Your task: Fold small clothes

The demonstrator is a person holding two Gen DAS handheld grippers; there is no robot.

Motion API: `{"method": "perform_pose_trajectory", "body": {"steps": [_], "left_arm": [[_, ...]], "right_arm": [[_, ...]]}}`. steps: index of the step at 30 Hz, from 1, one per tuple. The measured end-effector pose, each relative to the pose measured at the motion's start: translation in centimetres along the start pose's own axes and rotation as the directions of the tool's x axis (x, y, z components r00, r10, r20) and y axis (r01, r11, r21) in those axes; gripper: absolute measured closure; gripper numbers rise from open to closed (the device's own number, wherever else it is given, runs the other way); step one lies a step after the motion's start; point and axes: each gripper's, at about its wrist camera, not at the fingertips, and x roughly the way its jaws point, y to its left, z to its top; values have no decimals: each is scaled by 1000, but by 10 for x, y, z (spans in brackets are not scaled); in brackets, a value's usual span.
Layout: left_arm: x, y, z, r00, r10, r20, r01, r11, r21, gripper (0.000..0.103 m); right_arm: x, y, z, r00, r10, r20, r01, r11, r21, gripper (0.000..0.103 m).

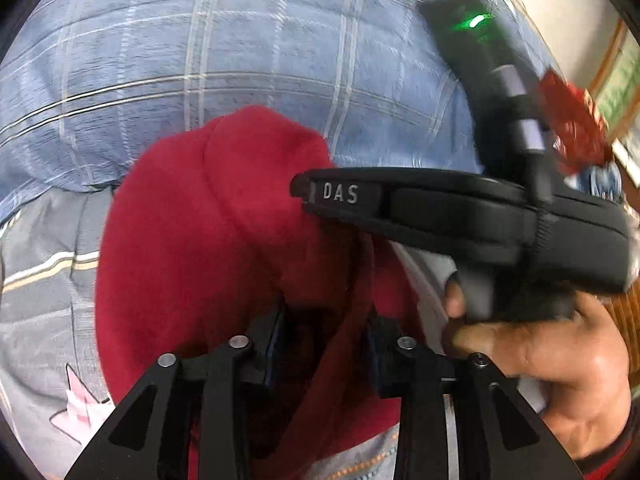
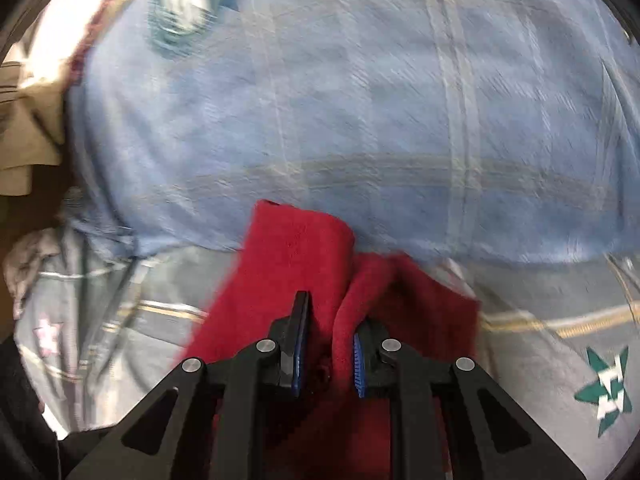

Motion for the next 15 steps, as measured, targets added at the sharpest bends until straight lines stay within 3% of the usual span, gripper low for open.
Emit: {"method": "perform_pose_trajectory", "body": {"steps": [3, 4, 6, 8, 11, 15], "left_arm": [[-29, 12, -4, 997, -67, -23, 68, 997, 25, 58], [-44, 18, -8, 997, -71, -17, 71, 997, 44, 55], [-72, 32, -15, 999, -29, 30, 27, 996, 83, 40], [-102, 50, -31, 992, 56, 110, -68, 992, 109, 33], [-110, 75, -50, 981, 159, 112, -169, 982, 88, 33], [-94, 98, -62, 980, 184, 72, -184, 983, 1, 34]], "right_arm": [[17, -28, -11, 996, 81, -26, -77, 990, 122, 84], [13, -35, -13, 992, 125, -7, -122, 977, 173, 79], [1, -42, -15, 988, 156, 4, -153, 961, 230, 70], [-19, -44, -20, 982, 183, 40, -187, 955, 229, 51], [-42, -38, -37, 973, 219, 73, -229, 951, 208, 31], [-42, -28, -60, 956, 290, 53, -294, 929, 226, 29]]}}
